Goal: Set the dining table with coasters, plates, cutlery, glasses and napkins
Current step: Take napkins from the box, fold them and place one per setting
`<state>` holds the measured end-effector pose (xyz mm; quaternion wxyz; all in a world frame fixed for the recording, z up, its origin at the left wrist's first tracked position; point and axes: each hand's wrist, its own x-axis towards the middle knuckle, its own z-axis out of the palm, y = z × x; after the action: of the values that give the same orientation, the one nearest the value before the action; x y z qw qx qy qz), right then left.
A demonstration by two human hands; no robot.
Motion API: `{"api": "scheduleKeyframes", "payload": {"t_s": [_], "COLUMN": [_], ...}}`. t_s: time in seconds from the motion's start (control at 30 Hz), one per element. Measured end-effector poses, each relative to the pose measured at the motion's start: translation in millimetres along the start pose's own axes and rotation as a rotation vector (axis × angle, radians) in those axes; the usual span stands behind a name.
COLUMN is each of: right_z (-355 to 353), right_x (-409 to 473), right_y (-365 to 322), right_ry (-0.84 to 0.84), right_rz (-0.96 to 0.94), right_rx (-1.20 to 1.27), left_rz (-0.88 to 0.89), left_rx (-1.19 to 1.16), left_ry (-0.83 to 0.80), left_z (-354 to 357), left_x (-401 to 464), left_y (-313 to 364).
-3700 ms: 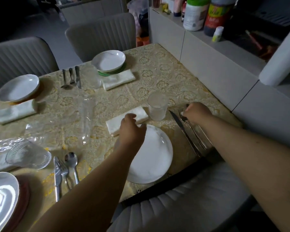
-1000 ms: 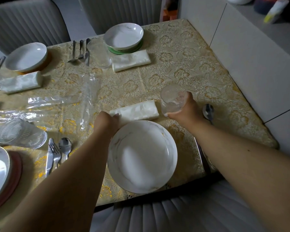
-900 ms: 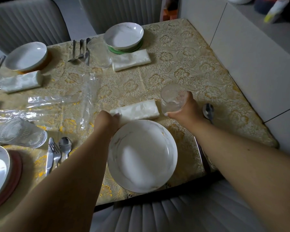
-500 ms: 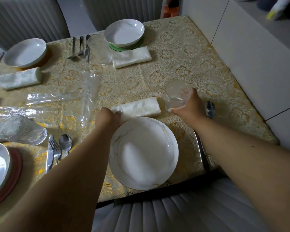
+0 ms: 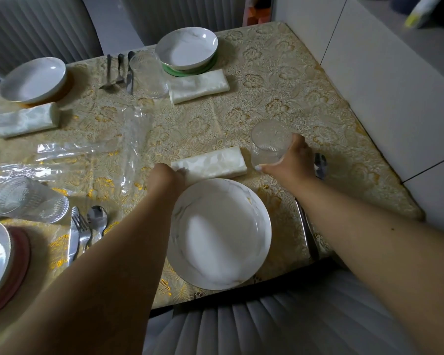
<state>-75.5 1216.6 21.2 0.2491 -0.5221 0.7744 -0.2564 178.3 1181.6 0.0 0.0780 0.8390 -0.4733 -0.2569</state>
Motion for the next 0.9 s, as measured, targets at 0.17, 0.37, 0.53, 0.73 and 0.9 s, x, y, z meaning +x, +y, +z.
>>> {"api": "scheduleKeyframes", "payload": {"t_s": [0.17,0.37,0.53,0.73,0.9], "right_z": [-0.3,4.9,10.8,17.3,15.6], "right_x": [-14.7,-36.4,-56.5,-68.2,-67.6], "right_y": [-5.0,-8.2,-12.1,-19.0,-16.8], "right_ry": [0.0,-0.26,-0.598,-0.619,-0.613], "right_rz": [0.088,0.246,0.184,0.169,0.173], "right_rx": [-0.086,-0.081,-0.188,-0.305,-0.375], "left_rz": [-0.019,0.023,-0.008,0.044,0.048], "left_rx": [0.022,0.001,0.08,0.121,0.142], "left_ry": [0.002,0.001,-0.126,-0.288,-0.259], "left_z": [-7.3,-17.1,-21.7,-18.7,-16.8], "left_x": [-11.9,-26.0,-48.8,-78.2,-82.6], "left_y": [9.2,-3.5,-42.9,-55.4,-51.7]}}
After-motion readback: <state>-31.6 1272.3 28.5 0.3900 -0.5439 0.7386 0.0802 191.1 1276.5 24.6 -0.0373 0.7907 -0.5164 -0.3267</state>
